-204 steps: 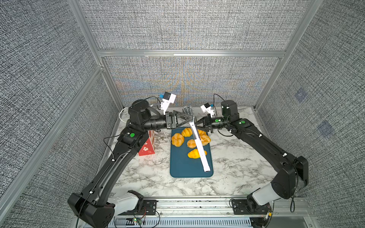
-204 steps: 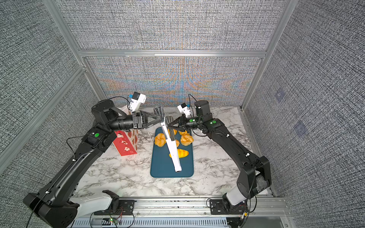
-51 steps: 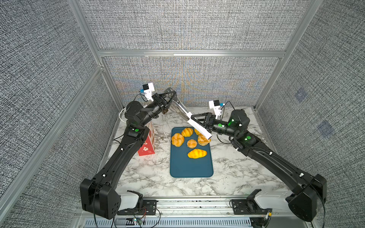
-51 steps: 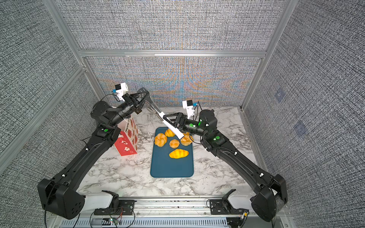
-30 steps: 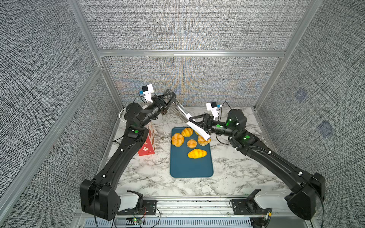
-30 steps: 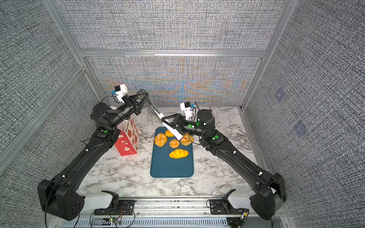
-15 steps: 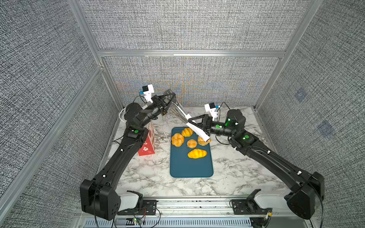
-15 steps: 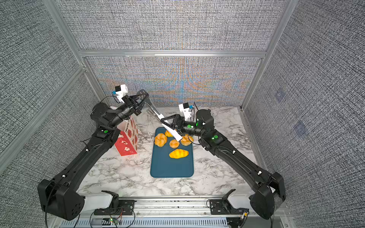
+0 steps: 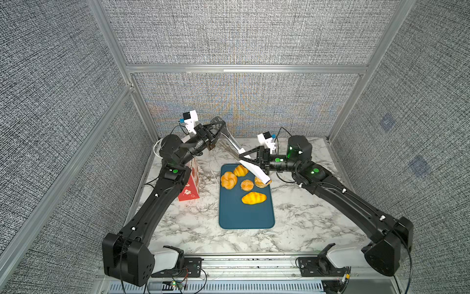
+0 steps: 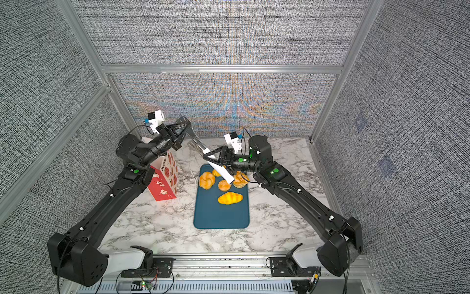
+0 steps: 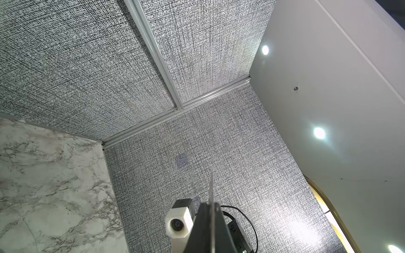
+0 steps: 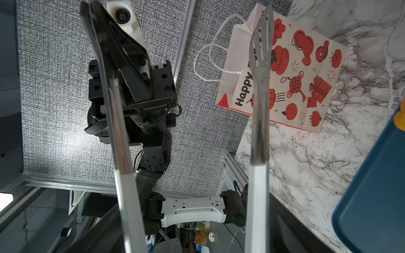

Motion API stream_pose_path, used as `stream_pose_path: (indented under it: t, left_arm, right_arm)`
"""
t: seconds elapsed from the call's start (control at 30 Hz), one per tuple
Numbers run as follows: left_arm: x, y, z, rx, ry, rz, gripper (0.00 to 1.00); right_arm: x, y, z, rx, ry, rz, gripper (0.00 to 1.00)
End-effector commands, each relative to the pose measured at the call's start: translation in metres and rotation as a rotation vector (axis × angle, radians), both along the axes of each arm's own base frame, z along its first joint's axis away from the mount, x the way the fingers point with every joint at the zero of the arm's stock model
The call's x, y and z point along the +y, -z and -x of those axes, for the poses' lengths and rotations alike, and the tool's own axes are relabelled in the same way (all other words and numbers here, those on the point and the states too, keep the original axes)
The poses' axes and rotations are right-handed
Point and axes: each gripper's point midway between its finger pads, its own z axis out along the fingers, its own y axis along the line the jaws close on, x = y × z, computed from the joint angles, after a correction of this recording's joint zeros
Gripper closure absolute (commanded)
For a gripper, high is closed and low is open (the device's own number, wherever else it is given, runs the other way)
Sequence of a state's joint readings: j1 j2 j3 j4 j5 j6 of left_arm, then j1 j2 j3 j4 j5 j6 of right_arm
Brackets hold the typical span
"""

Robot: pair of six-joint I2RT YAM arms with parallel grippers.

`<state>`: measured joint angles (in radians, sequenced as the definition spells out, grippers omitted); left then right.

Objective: Pack bread into a paper bag
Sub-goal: Pick up the clamp from the center of the board.

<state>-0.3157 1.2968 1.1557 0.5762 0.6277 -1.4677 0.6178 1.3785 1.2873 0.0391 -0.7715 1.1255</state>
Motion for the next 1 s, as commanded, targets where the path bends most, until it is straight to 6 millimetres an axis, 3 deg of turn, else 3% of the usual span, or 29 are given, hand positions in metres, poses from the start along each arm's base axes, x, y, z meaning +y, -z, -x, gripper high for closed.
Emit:
stream_pose_path:
  t: [0.0,0.97]
  left_arm:
    - [0.0023,-0.0082,0.0039,-0.039,-0.006,0.012,0.98]
    - [0.0019,-0.0062,0.0002,-0.038,-0.011,0.014,0.98]
  right_arm:
    - [0.0007,-0.0072,0.0065,-0.031,-0.033,-0.01,0.1]
    - [-0.0025,-0.0052,0.0003,-0.049,0.022,-0.018,0.3]
